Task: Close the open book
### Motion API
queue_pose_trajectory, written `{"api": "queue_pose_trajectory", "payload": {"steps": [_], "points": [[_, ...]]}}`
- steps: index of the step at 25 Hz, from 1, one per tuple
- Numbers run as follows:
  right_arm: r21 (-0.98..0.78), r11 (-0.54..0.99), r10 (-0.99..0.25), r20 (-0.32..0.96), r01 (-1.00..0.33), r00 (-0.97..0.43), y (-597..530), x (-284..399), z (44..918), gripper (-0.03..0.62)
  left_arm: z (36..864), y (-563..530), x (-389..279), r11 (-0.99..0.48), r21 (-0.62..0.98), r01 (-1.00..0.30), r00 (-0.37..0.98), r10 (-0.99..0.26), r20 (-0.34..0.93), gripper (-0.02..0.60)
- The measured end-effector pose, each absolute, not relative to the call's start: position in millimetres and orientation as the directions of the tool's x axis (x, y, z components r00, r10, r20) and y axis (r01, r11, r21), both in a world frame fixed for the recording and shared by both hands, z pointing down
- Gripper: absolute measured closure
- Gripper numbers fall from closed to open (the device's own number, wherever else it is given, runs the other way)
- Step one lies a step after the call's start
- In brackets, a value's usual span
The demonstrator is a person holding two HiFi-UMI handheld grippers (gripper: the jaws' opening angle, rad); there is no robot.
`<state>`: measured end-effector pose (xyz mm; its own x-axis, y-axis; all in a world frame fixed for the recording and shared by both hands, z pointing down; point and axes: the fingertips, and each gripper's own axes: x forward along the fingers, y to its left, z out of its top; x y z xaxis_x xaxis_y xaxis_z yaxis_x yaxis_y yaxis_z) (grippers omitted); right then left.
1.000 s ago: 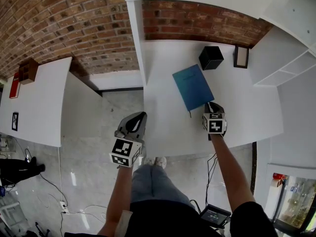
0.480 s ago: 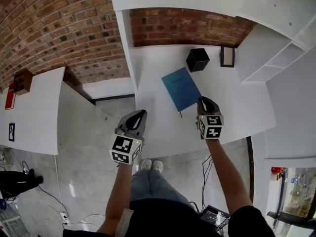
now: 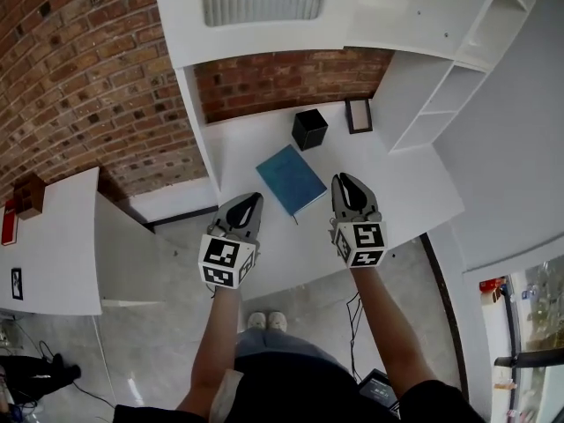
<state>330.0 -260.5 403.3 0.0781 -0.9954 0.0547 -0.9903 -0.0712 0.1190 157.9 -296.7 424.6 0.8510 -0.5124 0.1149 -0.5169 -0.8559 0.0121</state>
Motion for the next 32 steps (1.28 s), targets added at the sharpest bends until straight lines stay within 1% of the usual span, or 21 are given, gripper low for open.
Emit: {"api": "queue_pose_trajectory", "payload": {"steps": [5,12,17,21,28,32], "points": [[0.069,-0.136,-0.991,-0.026,-0.988,0.135,-237.0,325.6,368.2,0.574,394.6,-290.0,176.6,-0.874,-0.005,-0.485,0.873,-0.485,0.058,0.571],[0.012,-0.220,-0.973,-0.070,-0.975,0.219,-222.2,320.9,352.8,0.594,362.1,-287.3,198.0,-0.892,-0.026,-0.452,0.892,-0.452,-0.009,0.571],[0.013,-0.258,-0.963,-0.082,-0.966,0.256,-215.5,316.0,352.2,0.595,348.3,-288.6,204.9,-0.896,-0.038,-0.442,0.897,-0.441,-0.037,0.571],[0.093,-0.262,-0.963,-0.083,-0.961,0.255,-213.8,310.7,353.0,0.594,345.4,-290.7,207.9,-0.898,-0.044,-0.437,0.899,-0.435,-0.040,0.571],[0.034,-0.258,-0.964,-0.081,-0.966,0.255,-214.1,312.3,359.9,0.595,345.2,-293.0,209.7,-0.899,-0.052,-0.434,0.901,-0.432,-0.038,0.571],[0.036,-0.260,-0.964,-0.072,-0.965,0.257,-211.3,312.1,362.8,0.595,347.8,-291.7,210.1,-0.899,-0.046,-0.435,0.900,-0.434,-0.032,0.571]]}}
